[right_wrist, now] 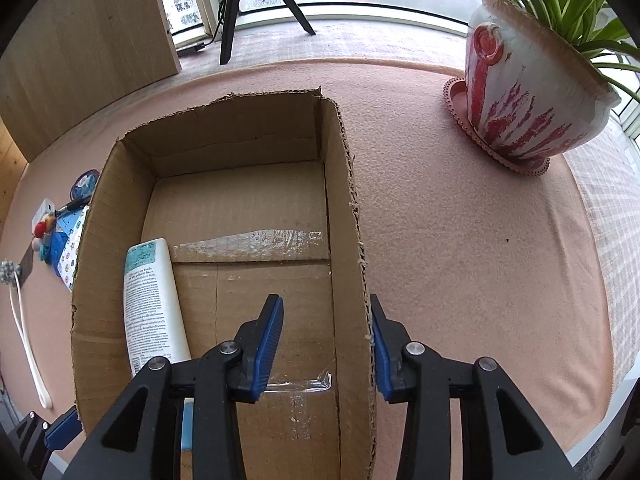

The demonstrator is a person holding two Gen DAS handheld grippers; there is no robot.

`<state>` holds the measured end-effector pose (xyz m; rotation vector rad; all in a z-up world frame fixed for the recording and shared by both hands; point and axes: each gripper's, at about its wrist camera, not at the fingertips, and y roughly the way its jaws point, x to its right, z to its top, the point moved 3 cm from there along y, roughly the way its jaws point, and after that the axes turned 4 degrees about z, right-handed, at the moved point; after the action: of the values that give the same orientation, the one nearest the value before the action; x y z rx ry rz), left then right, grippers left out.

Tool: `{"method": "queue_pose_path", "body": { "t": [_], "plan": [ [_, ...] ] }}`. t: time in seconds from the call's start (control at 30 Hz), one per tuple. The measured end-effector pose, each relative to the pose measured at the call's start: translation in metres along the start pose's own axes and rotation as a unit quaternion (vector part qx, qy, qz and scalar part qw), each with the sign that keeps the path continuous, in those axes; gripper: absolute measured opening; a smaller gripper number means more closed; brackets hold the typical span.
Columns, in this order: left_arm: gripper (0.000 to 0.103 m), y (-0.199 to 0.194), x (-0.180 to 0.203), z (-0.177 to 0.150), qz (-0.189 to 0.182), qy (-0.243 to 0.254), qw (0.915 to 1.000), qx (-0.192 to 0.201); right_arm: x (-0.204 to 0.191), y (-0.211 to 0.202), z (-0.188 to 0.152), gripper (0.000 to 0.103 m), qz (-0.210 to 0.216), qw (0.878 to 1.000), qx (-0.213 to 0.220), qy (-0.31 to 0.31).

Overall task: Organize objects
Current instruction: 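Move the left gripper back over the item pile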

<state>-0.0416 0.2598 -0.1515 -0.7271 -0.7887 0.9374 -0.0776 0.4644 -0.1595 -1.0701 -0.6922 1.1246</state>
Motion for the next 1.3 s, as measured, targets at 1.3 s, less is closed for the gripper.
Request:
{"method": "queue_pose_path", "body": {
  "t": [1.3],
  "plan": [
    [0.050,0.061,-0.283,0.180,0.058,-0.075,0.9941,-0.052,-0.253,0.086,0.130,0.070,0.079,0.996,-0.045,0.002]
  ]
}}
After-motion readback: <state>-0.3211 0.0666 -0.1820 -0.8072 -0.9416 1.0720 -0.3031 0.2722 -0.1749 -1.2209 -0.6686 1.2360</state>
